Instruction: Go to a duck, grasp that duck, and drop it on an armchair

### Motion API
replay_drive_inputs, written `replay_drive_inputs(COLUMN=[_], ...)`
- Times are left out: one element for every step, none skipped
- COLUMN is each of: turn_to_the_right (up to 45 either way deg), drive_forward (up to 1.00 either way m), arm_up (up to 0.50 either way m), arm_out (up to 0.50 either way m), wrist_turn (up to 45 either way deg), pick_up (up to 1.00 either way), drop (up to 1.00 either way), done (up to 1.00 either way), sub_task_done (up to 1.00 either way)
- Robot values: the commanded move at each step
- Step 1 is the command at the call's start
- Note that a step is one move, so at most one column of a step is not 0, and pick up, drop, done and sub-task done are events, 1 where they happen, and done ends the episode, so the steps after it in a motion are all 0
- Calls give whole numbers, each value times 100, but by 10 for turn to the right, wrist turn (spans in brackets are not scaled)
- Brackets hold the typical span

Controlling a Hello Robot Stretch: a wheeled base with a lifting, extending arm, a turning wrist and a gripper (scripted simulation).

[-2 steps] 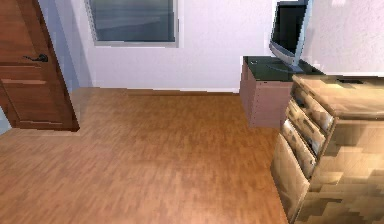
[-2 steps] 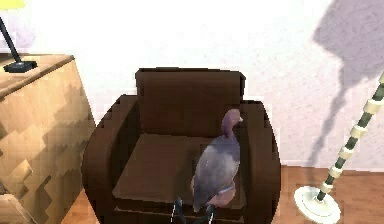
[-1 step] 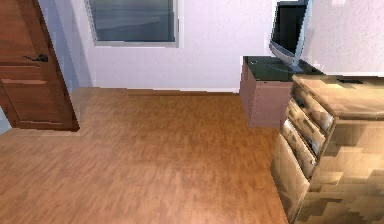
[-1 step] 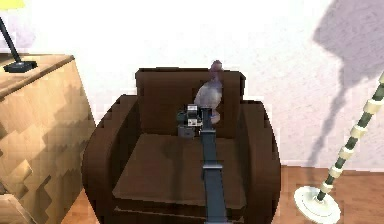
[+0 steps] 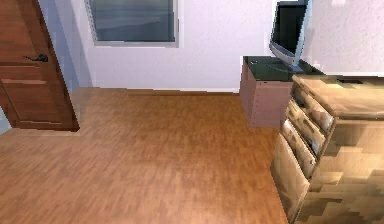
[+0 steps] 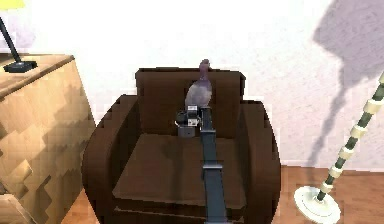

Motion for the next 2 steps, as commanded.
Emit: replay_drive_inputs(turn_to_the_right=[0, 0], drive_forward=[0, 0], arm_up=[-10, -32], arm_out=[0, 0], wrist_turn=[0, 0], pick_up=[0, 0], drop=[0, 0], done=[0, 0], sub_task_done=[0, 0])
